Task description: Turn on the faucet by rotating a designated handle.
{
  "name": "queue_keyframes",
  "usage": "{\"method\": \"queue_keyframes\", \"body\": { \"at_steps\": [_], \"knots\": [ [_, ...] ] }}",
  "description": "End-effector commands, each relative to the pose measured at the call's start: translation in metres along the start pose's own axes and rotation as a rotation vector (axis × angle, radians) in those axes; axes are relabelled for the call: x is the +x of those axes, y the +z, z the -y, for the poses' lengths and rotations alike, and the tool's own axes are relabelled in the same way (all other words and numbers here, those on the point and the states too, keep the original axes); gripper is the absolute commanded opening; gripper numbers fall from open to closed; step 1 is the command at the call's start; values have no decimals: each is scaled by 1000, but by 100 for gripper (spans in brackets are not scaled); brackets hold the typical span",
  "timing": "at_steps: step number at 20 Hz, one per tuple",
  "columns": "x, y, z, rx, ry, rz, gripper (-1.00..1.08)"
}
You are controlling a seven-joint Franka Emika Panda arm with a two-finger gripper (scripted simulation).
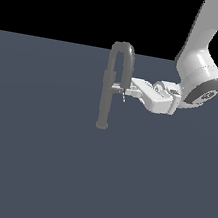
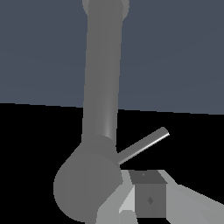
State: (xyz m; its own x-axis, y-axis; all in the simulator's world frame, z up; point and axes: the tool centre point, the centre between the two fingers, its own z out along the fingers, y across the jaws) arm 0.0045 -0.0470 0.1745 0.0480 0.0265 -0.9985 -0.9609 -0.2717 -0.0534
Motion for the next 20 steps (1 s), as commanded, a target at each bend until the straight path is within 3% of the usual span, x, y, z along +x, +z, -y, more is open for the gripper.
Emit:
{"method": "queue_keyframes", "body": {
  "at_steps": [1, 4, 5, 20],
  "knots": [
    [48, 4, 6, 35, 46, -15, -100],
    [56, 4, 8, 37, 55, -13, -100],
    [11, -2, 0, -3, 15, 5, -100],
    [57, 3, 32, 33, 52, -11, -100]
  ]
}}
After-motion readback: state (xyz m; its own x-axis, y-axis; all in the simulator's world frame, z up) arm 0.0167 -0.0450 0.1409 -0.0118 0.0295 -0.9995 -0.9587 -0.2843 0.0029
